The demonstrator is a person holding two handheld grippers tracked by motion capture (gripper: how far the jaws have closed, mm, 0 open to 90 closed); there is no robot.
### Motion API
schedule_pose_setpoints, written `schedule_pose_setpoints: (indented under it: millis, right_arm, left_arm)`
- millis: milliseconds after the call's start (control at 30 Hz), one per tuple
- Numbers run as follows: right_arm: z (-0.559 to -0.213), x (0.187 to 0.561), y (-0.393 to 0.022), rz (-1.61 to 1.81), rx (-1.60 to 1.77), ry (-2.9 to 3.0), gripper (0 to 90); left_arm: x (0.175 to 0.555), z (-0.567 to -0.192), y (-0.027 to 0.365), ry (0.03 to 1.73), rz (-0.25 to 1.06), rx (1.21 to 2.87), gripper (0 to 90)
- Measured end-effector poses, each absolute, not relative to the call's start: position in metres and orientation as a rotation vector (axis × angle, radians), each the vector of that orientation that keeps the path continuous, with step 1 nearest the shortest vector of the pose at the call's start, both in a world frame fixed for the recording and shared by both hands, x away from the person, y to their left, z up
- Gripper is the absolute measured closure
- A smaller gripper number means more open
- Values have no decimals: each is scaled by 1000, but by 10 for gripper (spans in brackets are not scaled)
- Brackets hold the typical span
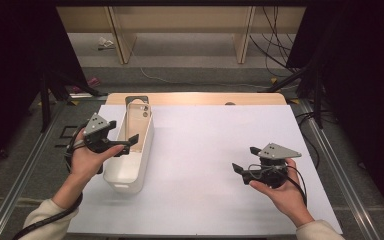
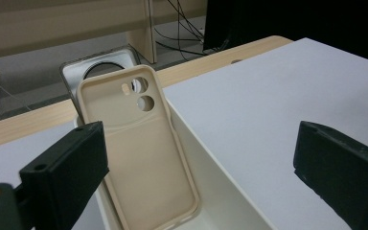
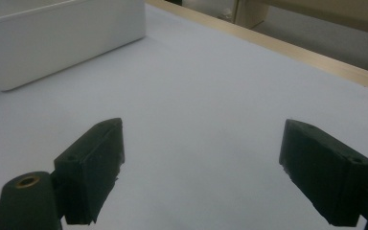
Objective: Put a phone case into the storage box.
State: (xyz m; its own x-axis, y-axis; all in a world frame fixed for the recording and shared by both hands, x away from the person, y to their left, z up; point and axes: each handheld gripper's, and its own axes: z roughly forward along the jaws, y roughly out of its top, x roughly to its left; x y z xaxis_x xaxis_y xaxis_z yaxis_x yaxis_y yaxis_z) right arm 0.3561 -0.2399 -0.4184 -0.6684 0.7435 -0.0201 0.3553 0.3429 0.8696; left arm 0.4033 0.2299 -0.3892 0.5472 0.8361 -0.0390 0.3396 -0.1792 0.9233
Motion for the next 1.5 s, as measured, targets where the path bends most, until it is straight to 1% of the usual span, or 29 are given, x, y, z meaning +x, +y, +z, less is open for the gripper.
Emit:
schedule_pose_setpoints:
  millis: [133,833,1200,1500]
  right_arm:
    - [-418,356,-240,1267,964,2197,165]
    - [-418,356,-240,1272,967,2195,164]
    - [-418,355,-241,1273,969,2196,164]
    - [-417,352,-249,1279,989,2179,164]
  left_arm:
    - [398,-390,227,969,586,1757,48]
    - [371,-398,221,896,593,1772,56]
    - [362,-407,215,863,587,1783,56]
    - [357,-411,214,854,582,1794,56]
